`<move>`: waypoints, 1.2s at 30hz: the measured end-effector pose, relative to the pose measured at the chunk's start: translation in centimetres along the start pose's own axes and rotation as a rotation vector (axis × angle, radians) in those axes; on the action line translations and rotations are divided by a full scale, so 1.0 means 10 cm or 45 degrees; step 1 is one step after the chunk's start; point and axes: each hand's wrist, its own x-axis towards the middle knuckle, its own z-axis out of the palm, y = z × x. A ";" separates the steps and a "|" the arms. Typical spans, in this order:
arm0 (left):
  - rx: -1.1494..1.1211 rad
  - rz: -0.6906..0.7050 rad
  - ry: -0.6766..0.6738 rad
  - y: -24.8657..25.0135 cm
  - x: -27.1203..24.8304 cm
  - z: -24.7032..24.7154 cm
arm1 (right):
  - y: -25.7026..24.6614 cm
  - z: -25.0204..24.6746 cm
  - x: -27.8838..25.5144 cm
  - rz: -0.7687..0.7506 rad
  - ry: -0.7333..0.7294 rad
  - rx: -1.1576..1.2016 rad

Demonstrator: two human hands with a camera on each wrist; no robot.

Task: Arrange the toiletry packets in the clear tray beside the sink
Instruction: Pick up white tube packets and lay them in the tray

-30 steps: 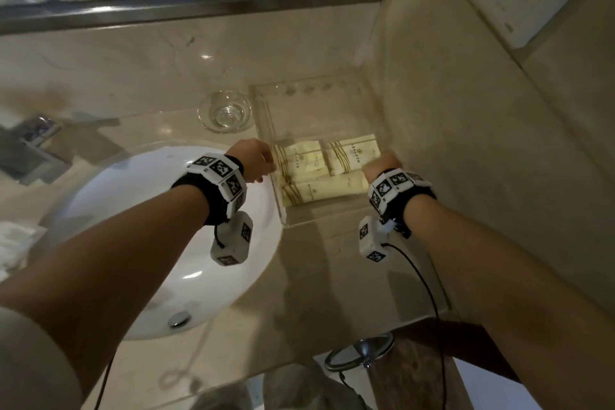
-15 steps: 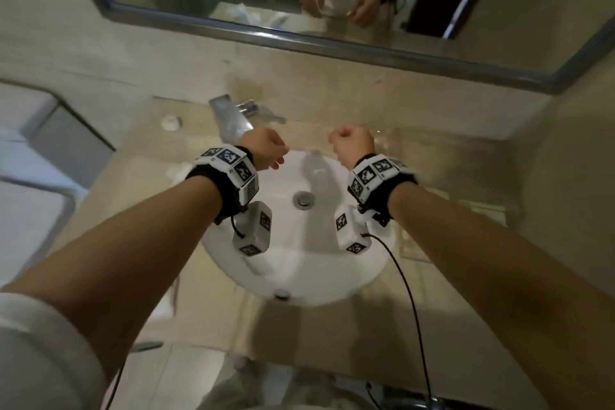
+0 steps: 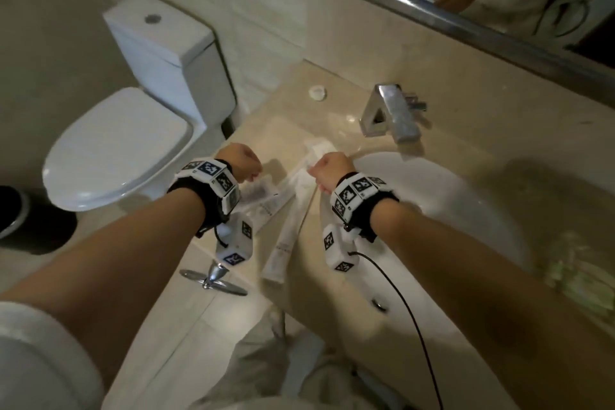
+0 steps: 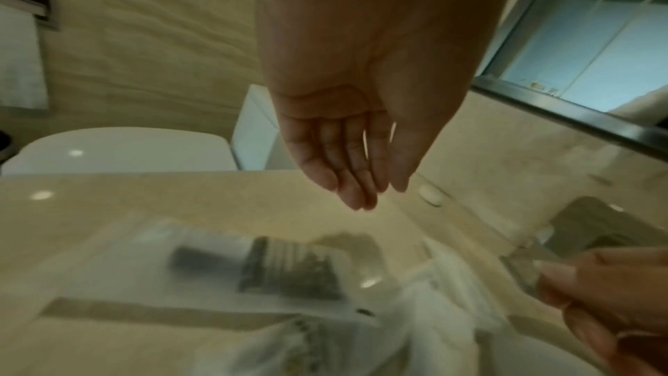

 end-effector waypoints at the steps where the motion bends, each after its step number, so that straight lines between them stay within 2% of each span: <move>1: 0.014 -0.012 -0.013 -0.08 0.03 -0.01 | -0.02 0.07 0.03 0.025 0.014 -0.056; 5: 0.169 -0.016 -0.046 -0.30 0.12 0.03 | -0.04 0.23 0.14 0.060 0.025 -0.139; 8: 0.331 -0.018 -0.132 -0.44 0.17 0.11 | -0.05 0.28 0.18 0.043 0.079 -0.167; 11: 0.470 0.032 -0.176 -0.54 0.18 0.17 | -0.05 0.32 0.21 0.034 0.118 -0.135; 16: 0.459 0.063 -0.150 -0.58 0.26 0.19 | -0.04 0.28 0.38 0.080 0.397 -0.051; 21: 0.420 0.073 -0.136 -0.59 0.36 0.18 | 0.06 0.21 0.42 0.220 0.477 -0.200; 23: 0.408 0.076 -0.092 -0.59 0.41 0.17 | 0.09 0.23 0.40 0.296 0.425 -0.174; 27: 0.407 0.080 -0.008 -0.55 0.49 0.14 | 0.10 0.28 0.37 0.357 0.182 -0.055; 29: 0.463 0.111 0.044 -0.51 0.50 0.15 | 0.10 0.27 0.39 0.366 0.194 -0.013; 32: 0.477 0.214 0.121 -0.41 0.48 0.18 | 0.11 0.29 0.43 0.422 0.195 0.020; 36: 0.359 0.380 0.248 -0.31 0.45 0.24 | 0.17 0.38 0.42 0.392 0.008 -0.028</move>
